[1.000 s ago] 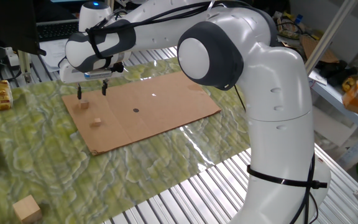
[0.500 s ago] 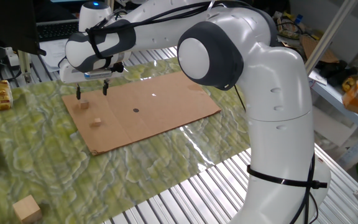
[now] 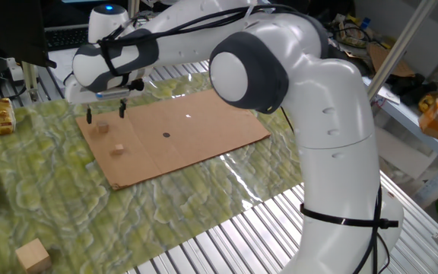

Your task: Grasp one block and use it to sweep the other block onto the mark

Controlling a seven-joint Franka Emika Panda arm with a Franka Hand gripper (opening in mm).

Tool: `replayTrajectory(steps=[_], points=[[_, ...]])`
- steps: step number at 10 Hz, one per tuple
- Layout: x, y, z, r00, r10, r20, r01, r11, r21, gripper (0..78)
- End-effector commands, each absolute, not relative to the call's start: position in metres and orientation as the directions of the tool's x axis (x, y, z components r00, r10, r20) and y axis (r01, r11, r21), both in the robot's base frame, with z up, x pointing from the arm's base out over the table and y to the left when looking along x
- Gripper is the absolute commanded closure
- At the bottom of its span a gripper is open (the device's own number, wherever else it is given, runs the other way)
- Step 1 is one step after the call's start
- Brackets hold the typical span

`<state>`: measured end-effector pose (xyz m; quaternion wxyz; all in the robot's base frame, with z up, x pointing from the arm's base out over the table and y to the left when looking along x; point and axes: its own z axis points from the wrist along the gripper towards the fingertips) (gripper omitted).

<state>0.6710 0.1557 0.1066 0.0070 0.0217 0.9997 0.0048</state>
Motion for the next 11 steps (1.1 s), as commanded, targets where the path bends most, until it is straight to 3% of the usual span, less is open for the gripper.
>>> replayTrajectory(steps=[1, 11], points=[[0.673, 0.157, 0.105, -0.999, 0.044, -0.019, 0.044, 0.999, 0.011, 0.1], [0.673, 0.158, 0.092, -1.0, 0.022, -0.002, 0.022, 1.0, 0.007, 0.1]])
